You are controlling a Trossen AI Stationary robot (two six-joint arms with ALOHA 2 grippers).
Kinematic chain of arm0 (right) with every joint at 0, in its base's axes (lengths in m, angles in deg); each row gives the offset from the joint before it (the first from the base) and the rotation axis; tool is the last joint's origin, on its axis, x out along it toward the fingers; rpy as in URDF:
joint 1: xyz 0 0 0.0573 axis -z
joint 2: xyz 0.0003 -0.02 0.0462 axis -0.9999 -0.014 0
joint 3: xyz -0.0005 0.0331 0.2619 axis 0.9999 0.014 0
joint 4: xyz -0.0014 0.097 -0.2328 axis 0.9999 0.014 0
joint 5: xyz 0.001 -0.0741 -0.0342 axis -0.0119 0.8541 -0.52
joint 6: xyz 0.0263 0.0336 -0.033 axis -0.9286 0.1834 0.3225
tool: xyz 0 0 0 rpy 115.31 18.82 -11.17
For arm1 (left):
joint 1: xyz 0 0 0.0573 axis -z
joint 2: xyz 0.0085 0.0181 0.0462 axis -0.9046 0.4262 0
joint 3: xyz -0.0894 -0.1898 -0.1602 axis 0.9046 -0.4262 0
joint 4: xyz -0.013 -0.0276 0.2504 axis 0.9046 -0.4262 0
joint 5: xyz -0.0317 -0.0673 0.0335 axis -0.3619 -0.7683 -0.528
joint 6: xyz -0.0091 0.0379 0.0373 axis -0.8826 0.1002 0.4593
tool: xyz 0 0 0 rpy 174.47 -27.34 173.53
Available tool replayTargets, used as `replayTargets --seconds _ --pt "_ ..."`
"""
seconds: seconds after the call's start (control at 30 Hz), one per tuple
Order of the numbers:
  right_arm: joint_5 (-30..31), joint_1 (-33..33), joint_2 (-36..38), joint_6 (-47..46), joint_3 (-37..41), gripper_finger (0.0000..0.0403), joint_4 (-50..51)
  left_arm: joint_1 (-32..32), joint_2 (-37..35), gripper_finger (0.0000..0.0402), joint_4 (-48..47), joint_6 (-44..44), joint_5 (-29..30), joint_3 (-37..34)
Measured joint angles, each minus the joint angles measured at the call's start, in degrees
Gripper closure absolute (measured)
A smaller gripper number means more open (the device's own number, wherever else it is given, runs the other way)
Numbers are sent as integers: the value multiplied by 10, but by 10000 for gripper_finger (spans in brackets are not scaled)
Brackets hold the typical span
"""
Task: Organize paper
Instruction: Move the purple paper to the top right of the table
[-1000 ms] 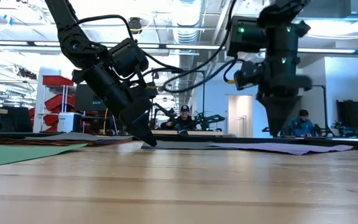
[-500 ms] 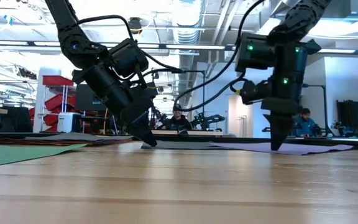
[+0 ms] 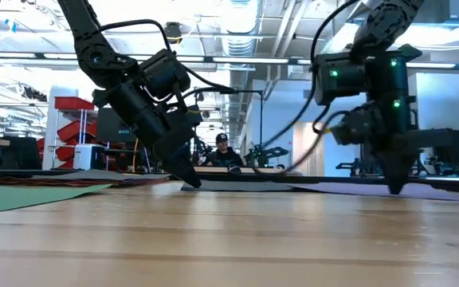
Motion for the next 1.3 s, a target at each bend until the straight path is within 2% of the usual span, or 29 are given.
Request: replayTargets --seconds 0.13,0.33,0.47,0.57,0.73,0.9,1.03,1.3 --pt "17 0 -1 1 3 403 32 0 0 401 0 0 0 0" --pt "17 0 36 -44 -1 403 12 1 -22 401 -10 -5 -22 -1" --pt "22 6 82 -172 -3 403 -21 1 -52 401 -29 -26 -42 -4" --pt "66 15 110 -268 14 403 -43 1 -78 401 -30 -50 -48 -2" --pt "97 63 127 -338 70 403 -105 1 -96 401 -42 -96 -50 -2" --pt "97 110 127 -341 114 403 -197 0 -98 401 -45 -134 -53 -2" --pt "89 132 128 -308 140 403 -250 -2 -98 401 -36 -155 -80 -2" --pt "85 146 129 -216 151 403 -237 -16 -98 401 -3 -159 -100 -1"
